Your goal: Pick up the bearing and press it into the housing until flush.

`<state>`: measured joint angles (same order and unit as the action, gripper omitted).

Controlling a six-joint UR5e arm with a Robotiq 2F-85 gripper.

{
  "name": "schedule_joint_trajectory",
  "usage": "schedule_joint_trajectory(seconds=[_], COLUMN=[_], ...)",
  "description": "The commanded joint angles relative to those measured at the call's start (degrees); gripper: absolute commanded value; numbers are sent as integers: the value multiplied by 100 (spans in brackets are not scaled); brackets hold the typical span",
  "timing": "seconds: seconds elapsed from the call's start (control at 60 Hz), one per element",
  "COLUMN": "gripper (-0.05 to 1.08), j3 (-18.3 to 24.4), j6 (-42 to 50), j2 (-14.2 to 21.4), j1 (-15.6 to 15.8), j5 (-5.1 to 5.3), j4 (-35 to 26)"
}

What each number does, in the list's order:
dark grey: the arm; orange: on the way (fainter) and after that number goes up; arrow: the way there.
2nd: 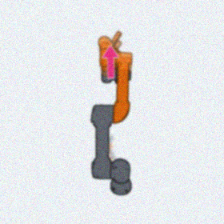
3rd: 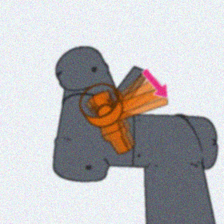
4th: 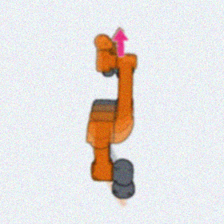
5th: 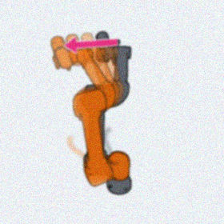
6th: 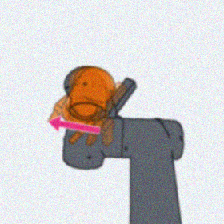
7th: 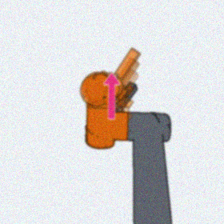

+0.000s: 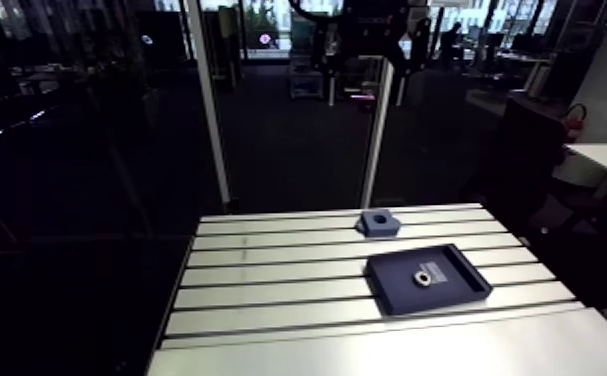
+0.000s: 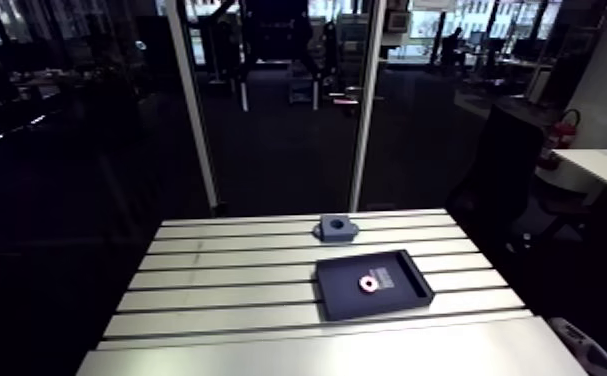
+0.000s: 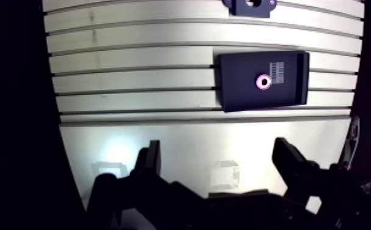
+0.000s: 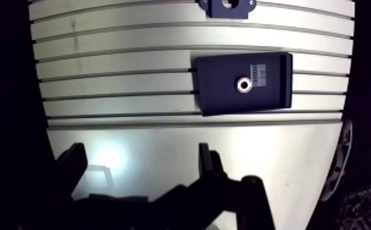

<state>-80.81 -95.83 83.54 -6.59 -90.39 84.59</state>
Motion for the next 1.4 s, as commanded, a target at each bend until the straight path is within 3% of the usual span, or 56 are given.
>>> schedule_joint_trajectory(seconds=[0.017, 0.283, 0.483, 0.633, 0.733, 1.117, 1.2, 1.283, 1.4], gripper=[1, 1, 1, 1, 1, 1, 1, 1, 1], j3=[-8, -160, -663, -955, -1245, -2111, -2244, -2369, -2542], j6=[-43, -309, -704, -921, -1136, -1730, -1824, -1987, -2040], j2=[-17, -59, -71, -71, -62, -80, -96, -160, -238], j1=[9, -91, -667, -830, -1046, -1415, -1531, -1622, -1809], j5=[-18, -18, -302, -317, -291, -257, -183, 0, 25], j4=[9, 48, 669, 980, 1249, 2327, 2542, 2833, 3120])
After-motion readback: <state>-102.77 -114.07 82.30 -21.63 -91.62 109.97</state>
